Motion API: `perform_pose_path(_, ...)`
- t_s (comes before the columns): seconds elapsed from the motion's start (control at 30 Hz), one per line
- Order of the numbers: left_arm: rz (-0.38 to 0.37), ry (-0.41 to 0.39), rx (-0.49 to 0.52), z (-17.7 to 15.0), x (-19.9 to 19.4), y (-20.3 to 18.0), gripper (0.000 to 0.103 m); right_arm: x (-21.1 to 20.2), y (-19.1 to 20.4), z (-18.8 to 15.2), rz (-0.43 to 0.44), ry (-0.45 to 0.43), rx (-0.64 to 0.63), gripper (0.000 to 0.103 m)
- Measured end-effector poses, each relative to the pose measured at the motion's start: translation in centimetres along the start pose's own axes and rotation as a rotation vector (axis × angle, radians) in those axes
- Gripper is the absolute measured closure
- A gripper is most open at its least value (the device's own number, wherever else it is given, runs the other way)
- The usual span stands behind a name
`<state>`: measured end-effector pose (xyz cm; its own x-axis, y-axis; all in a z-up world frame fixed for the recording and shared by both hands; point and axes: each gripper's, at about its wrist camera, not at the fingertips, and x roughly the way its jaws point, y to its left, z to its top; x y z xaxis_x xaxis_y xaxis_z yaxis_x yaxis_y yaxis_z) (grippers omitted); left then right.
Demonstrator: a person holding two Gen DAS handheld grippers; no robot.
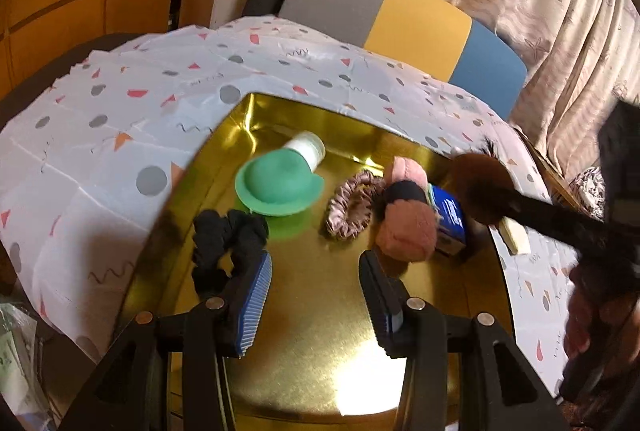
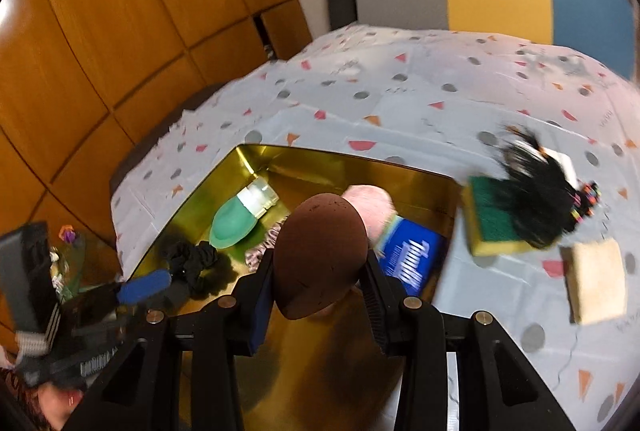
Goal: Organize soft objects
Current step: 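Lower the brown makeup sponge into the gold tray and open the right gripper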
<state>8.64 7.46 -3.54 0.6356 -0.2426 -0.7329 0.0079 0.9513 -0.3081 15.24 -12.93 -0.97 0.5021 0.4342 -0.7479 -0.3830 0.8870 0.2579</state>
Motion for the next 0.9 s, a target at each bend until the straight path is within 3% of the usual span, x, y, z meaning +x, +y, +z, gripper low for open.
perform_pose_path(0.3, -0.008, 0.004, -0.031, 0.1, -0.2, 0.7, 0.057, 6.1, 3.0, 4.5, -0.014, 0.091, -0.073, 0.062)
perform_pose_path(0.53, -0.020, 0.004, -0.054, 0.3, -0.2, 1.1, 0.057, 9.8, 4.0, 5.9, -0.093, 0.113, -0.119, 0.056)
perform_pose_path(0.7, -0.029, -0.001, -0.059, 0.4, -0.4, 1.1, 0.057, 8.0, 2.4, 5.8, -0.050, 0.049, -0.028, 0.051)
perform_pose_path(0.8, -0.030, -0.004, -0.057, 0.2, -0.5, 1.0, 0.057, 5.7, 1.7, 5.4, -0.040, -0.019, -0.005, 0.037)
perform_pose_path(0.9, -0.032, 0.002, -0.047, 0.0, -0.5, 0.6, 0.057, 4.1, 1.2, 5.2, -0.031, -0.061, 0.027, 0.034)
